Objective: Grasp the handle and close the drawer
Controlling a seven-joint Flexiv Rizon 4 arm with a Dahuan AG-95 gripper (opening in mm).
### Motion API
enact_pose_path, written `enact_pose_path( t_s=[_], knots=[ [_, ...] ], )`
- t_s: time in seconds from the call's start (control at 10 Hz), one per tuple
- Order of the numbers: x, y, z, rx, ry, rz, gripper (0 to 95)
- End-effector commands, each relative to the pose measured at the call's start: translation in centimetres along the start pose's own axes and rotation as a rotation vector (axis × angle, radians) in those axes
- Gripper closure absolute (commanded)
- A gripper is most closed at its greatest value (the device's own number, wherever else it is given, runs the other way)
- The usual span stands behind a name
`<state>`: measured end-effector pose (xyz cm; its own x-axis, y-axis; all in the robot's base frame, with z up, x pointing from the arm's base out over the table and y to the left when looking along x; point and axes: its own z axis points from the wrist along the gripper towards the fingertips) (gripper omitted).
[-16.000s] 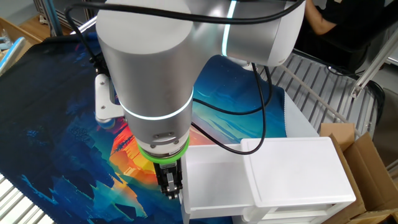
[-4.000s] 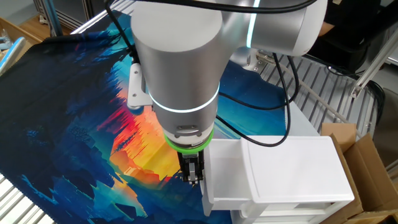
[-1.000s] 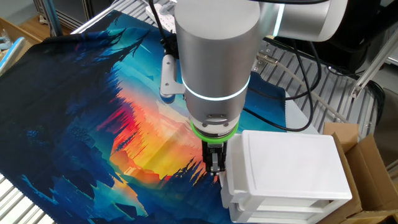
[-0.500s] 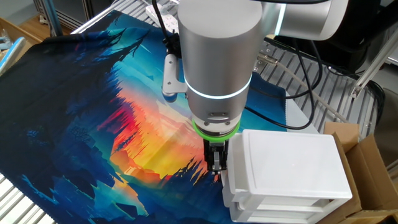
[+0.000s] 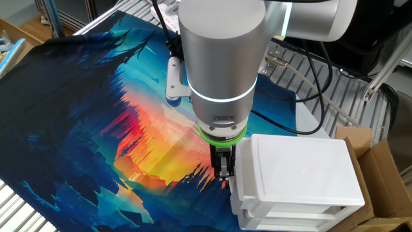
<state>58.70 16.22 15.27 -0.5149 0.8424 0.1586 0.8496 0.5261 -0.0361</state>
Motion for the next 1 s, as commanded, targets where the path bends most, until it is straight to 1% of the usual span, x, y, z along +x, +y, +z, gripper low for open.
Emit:
enact_pose_path(
  t_s=[0.1, 0.6, 0.7, 1.0],
  knots=[
    [-0.04, -0.05, 0.09, -0.003, -0.009, -0.005, 95.0],
    [-0.18, 0.2, -0.03, -0.002, -0.01, -0.028, 95.0],
    [-0.19, 0.23, 0.02, 0.005, -0.022, -0.038, 95.0],
    [-0.2, 0.25, 0.02, 0.001, -0.018, -0.038, 95.0]
  ],
)
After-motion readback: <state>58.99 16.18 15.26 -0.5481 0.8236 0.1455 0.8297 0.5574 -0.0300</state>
